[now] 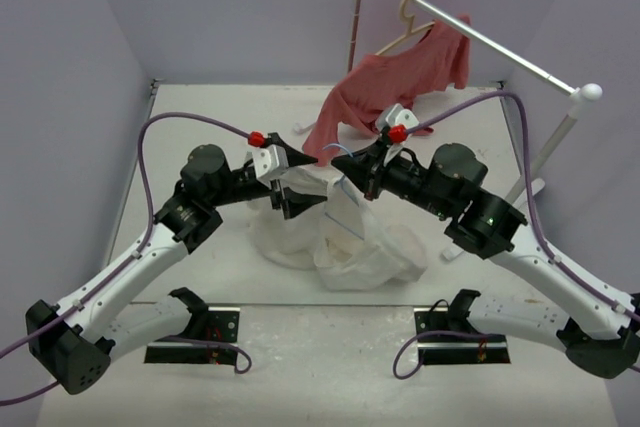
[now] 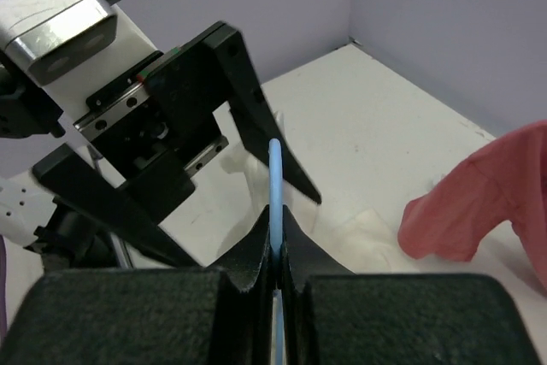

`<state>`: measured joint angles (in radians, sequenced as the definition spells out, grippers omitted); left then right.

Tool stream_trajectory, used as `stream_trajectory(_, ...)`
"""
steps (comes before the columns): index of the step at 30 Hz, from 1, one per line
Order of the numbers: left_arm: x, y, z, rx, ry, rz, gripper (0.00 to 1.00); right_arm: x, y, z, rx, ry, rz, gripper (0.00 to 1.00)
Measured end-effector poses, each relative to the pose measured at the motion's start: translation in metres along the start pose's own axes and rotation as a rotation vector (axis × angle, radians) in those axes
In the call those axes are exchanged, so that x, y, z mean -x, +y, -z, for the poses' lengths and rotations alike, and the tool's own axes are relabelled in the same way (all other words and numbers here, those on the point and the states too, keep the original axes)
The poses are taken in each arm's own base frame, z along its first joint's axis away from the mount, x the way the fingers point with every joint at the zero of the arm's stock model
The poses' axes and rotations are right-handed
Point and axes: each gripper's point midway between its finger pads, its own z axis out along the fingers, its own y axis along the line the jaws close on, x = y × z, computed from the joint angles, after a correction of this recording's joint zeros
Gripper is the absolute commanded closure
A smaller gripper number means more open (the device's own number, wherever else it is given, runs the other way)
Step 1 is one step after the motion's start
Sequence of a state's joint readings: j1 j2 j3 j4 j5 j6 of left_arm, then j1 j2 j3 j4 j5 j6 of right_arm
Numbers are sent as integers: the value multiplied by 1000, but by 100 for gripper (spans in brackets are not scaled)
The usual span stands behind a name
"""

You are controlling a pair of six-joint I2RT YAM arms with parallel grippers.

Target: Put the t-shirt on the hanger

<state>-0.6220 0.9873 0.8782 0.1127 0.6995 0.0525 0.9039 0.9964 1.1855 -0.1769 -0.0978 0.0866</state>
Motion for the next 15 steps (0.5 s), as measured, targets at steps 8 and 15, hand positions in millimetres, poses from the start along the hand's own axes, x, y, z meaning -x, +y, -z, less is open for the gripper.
stream_trajectory(8, -9, 57, 35, 435, 84, 65, 0, 18, -11, 25, -61, -85, 76, 100)
stream_trajectory(15, 13, 99, 100, 862, 20, 93, 0, 38, -22, 50, -97, -112, 117, 100)
